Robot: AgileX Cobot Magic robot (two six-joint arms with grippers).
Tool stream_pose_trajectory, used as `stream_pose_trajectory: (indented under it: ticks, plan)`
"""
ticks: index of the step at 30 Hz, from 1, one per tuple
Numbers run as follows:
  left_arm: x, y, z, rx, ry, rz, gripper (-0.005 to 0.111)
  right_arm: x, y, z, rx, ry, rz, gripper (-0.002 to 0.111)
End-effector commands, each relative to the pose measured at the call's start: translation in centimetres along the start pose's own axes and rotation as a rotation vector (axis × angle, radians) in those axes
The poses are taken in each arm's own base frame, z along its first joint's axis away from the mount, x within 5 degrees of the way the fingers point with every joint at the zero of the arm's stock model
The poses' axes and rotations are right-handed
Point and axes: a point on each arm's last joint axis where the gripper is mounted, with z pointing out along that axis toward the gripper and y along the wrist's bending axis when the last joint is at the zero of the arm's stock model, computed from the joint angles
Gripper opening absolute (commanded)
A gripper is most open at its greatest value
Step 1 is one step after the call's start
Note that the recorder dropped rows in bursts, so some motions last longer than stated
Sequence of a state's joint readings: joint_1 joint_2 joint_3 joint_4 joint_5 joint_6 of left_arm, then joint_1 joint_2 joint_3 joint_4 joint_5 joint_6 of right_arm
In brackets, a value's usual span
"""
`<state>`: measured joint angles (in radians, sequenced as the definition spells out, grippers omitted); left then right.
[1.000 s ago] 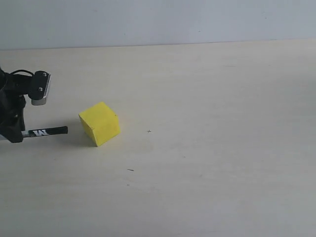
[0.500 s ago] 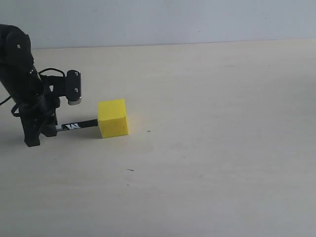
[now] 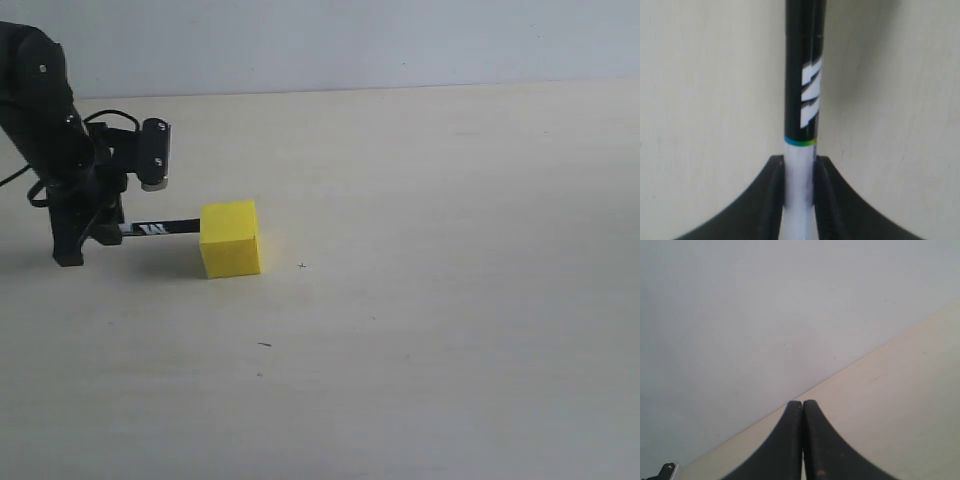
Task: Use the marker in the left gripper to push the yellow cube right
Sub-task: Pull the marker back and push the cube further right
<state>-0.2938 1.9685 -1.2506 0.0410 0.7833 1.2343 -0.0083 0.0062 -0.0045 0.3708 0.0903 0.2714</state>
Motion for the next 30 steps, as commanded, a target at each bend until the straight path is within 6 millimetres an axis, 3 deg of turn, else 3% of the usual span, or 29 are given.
stream_pose_trajectory:
  ticks: [1,3,14,19,26,30]
  plan:
    - [-3.3,-0.3,-0.1,-0.002,-0.030,0.074,0.000,0.1,-0.1,0.0,0.002,-0.007,-0.014,0.000]
    - [-3.5,0.1,-0.6,-0.012,-0.034,0.075,0.000,0.1,-0.1,0.0,0.002,-0.007,-0.014,0.000]
    - [0.0,1.1,-0.7,0.018,0.015,0.001,0.000,0.1,-0.1,0.0,0.002,-0.007,-0.014,0.000]
    - [-2.0,0.5,-0.7,0.025,-0.004,0.051,0.000,0.1,-0.1,0.0,0.002,-0.007,-0.014,0.000]
    - [-6.7,-0.8,-1.0,-0.027,-0.061,0.157,0.000,0.1,-0.1,0.0,0.002,-0.007,-0.014,0.000]
    - [-7.5,-0.9,-1.4,-0.039,-0.074,0.131,0.000,0.1,-0.1,0.0,0.002,-0.007,-0.014,0.000]
